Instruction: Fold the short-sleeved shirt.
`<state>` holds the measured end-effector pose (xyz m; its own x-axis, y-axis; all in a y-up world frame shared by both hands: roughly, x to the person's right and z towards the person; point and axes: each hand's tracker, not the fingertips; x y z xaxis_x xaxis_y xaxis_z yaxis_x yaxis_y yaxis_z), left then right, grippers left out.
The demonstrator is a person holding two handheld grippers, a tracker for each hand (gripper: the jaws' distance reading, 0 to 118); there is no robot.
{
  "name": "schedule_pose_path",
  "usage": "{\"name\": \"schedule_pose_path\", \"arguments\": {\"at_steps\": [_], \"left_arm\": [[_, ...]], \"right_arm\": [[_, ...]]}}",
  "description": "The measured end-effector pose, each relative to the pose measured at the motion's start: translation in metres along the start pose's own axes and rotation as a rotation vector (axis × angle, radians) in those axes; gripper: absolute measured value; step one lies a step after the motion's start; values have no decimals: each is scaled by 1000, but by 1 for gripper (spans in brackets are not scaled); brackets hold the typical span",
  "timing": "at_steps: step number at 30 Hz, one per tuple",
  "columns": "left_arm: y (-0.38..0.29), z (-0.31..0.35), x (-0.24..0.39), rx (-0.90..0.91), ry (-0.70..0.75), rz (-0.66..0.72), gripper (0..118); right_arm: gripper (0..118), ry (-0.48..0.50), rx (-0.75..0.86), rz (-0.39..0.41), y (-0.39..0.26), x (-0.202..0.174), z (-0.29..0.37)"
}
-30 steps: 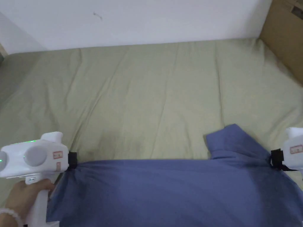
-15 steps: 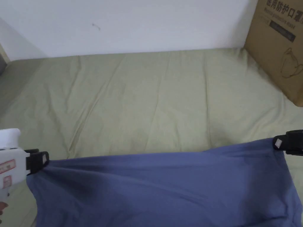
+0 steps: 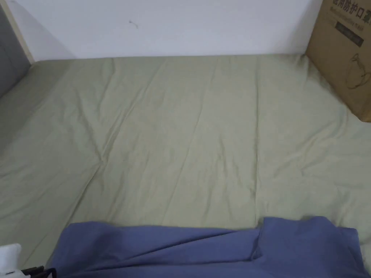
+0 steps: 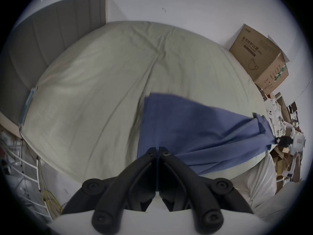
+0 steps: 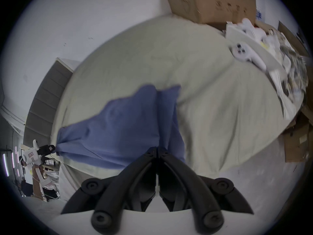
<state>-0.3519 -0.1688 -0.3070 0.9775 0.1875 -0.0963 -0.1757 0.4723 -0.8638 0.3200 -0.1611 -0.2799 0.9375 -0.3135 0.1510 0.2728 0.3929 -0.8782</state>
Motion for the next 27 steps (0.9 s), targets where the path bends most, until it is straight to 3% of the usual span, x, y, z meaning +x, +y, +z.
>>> {"name": "schedule_pose_path", "arguments": {"at_steps": [1, 2, 4, 5, 6, 7, 10, 11, 12, 13, 14, 15, 16, 18, 21, 22, 23, 24, 25, 27], "left_arm": [[-3, -2, 0, 11, -8, 36, 5], [-4, -3, -2, 29, -14, 51, 26], [0, -2, 1, 17, 29, 44, 86], [-1, 5, 3, 27, 22, 39, 110], [0, 16, 4, 86, -2, 41, 110], [2, 24, 3, 127, -39, 55, 105], [5, 47, 1, 187, -102, 128, 103], [5, 51, -1, 207, -130, 156, 95], [4, 56, -3, 228, -151, 190, 77], [0, 60, -6, 248, -174, 212, 47], [-3, 59, -10, 254, -193, 228, 7], [-7, 56, -13, 259, -189, 249, 2], [-11, 52, -17, 256, -182, 251, 1], [-18, 50, -19, 236, -195, 264, 0], [-24, 42, -33, 251, -274, 353, 1], [-26, 36, -39, 263, -311, 386, 8], [-28, 29, -45, 269, -341, 446, 37], [-29, 22, -54, 256, -379, 499, 58], [-29, 15, -62, 241, -405, 531, 69], [-31, 1, -65, 232, -400, 557, 77]], "right_arm": [[1, -18, 4, -2, -5, -1, -1], [1, -27, 5, 4, -8, -2, -3], [4, -68, 55, 64, -9, -10, -1], [32, -110, 77, 85, -7, -16, 3], [68, -136, 103, 107, -3, -21, 9], [88, -145, 124, 120, 0, -28, 14], [89, -74, 215, 187, 14, -61, 35], [88, -60, 239, 222, 18, -75, 37], [85, -30, 270, 249, 20, -90, 38], [73, 2, 288, 273, 21, -104, 37], [37, 31, 290, 298, 22, -121, 34], [10, 62, 298, 307, 21, -137, 27], [3, 89, 307, 310, 20, -151, 18], [2, 201, 220, 332, 20, -173, -9], [1, 240, 196, 400, 13, -216, -37], [2, 256, 169, 416, 13, -227, -44], [1, 269, 152, 425, 11, -238, -50], [1, 283, 137, 437, 10, -247, -54], [2, 295, 127, 451, 9, -253, -57], [2, 297, 113, 474, 7, -266, -60]]}}
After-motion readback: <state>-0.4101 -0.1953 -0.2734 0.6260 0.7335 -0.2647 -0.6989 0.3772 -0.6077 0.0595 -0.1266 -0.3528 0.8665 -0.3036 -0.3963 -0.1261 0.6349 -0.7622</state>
